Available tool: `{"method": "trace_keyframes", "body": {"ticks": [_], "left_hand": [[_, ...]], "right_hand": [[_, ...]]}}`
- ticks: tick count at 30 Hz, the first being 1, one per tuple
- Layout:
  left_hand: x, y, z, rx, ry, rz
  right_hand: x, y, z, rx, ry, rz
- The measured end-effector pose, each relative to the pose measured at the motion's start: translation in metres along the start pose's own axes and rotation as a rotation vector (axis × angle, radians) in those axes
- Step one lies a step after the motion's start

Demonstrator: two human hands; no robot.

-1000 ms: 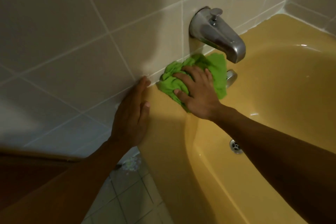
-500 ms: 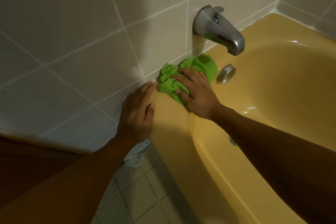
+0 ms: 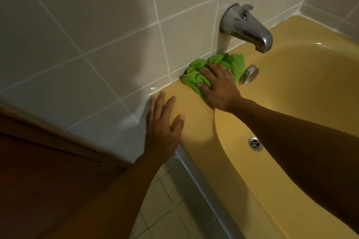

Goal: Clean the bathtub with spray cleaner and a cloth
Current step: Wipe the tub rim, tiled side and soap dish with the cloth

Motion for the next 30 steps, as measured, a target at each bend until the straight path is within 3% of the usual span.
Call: {"method": "trace_keyframes", "body": {"ticks": [6, 12, 15, 20, 26, 30], "left_hand": [[-0.009, 0.011, 0.044, 0.053, -0.189, 0.044], [-0.012, 0.042, 0.094, 0.183, -0.449, 0.537], [-0.012, 0.053, 0.107, 0.205, -0.546, 0.651], [-0.012, 0.055, 0.108, 0.231, -0.540, 0.661], [-0.012, 0.051, 0.107, 0.278, -0.552, 0.725], [-0.007, 0.049, 0.103, 0.335, -0.517, 0.796]], "right_hand": [[0.020, 0.005, 0.018, 0.082, -0.147, -0.026], [0.052, 0.003, 0.057, -0.086, -0.319, -0.155], [0.054, 0.005, 0.050, -0.056, -0.339, -0.120], [0.055, 0.024, 0.017, 0.194, -0.206, 0.089], [0.065, 0.023, 0.011, 0.239, -0.211, 0.131], [0.084, 0.021, 0.035, 0.203, -0.333, -0.017]]}}
Point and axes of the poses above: each hand's wrist, its own z-axis away from the middle knuckle, its own y-axis out of the palm, x = y × z, the point moved 8 cm from there along -z, towards the middle knuckle, and after that the axes turned 13 degrees about -y, right-handed, at the moved point
